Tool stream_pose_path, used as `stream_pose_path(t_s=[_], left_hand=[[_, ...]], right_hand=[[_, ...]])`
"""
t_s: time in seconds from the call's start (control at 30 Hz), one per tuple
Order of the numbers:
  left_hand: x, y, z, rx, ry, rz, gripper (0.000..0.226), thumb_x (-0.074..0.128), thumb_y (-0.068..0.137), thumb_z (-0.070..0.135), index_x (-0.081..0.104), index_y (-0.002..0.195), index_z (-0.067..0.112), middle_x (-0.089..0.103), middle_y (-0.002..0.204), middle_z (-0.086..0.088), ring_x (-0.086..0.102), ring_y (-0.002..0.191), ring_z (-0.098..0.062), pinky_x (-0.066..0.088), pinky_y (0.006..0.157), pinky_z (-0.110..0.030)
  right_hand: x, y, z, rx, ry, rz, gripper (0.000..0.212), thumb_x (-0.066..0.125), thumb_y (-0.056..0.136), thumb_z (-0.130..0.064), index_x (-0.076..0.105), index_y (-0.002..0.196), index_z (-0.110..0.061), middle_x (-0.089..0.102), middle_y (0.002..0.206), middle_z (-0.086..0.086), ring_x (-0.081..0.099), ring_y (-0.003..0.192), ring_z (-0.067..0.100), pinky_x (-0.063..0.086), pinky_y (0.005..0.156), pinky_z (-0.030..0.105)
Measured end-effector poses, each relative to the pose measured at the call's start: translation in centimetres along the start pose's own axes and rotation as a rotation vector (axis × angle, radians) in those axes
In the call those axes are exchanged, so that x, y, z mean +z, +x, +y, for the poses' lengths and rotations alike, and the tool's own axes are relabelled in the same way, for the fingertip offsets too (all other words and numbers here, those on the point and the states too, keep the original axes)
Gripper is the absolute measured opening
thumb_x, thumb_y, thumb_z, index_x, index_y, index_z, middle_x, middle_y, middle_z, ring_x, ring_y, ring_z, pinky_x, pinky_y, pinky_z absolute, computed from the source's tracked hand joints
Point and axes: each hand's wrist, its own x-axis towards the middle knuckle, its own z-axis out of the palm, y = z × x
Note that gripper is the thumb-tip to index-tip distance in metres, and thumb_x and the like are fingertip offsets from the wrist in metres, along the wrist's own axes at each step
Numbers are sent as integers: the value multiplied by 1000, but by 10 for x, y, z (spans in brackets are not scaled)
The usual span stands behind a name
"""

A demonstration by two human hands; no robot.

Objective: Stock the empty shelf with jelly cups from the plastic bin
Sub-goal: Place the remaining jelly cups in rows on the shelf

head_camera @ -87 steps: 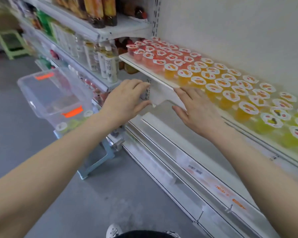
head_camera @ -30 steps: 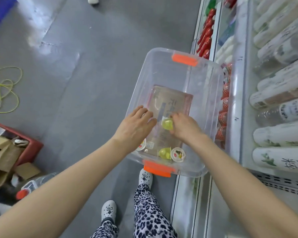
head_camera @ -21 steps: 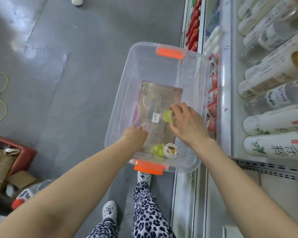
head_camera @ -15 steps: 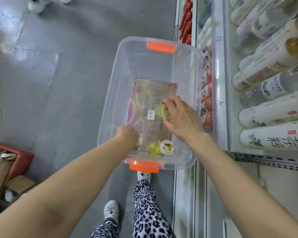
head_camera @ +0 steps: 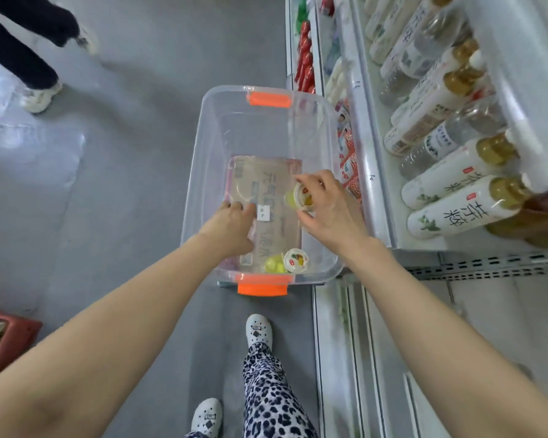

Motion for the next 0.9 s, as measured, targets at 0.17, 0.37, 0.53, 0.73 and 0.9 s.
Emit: stream_pose_path(t_s=[0.17,0.37,0.53,0.73,0.9], left_hand=[[-12,-44,11,61,-265,247,54,63,75,25,48,126,11,59,113,-9,51,102,-31,33,93,-32],[-31,-119,37,278,-322,437,59,66,75,26,53,131,11,54,122,-16,49,115,-37,38,100,-40],[-44,-183,70,473,-267,502,54,69,77,29,52,127,14,57,122,-11,51,115,-31,39,94,-39],[-59,-255,126,671,-190,475,55,59,78,43,58,127,17,61,119,-8,54,114,-29,39,97,-36],[-67,-305,185,880,-158,493,48,66,83,38,60,126,17,63,117,-7,55,111,-26,39,89,-33]], right_hand=[[-26,-53,-25,128,50,115,56,67,84,-25,47,134,-16,47,123,10,55,105,30,49,86,41],[-64,-151,-71,253,48,291,60,68,83,-27,44,137,-14,50,124,11,53,109,29,45,86,37],[-94,-243,-103,359,-45,423,47,70,81,-26,50,122,-14,53,116,8,54,101,27,36,72,29],[-133,-354,-137,538,-102,575,37,71,80,-30,54,109,-15,53,107,4,54,91,25,35,69,30],[-169,-436,-159,663,-191,691,35,71,80,-33,56,106,-15,55,107,4,53,93,22,32,70,26]])
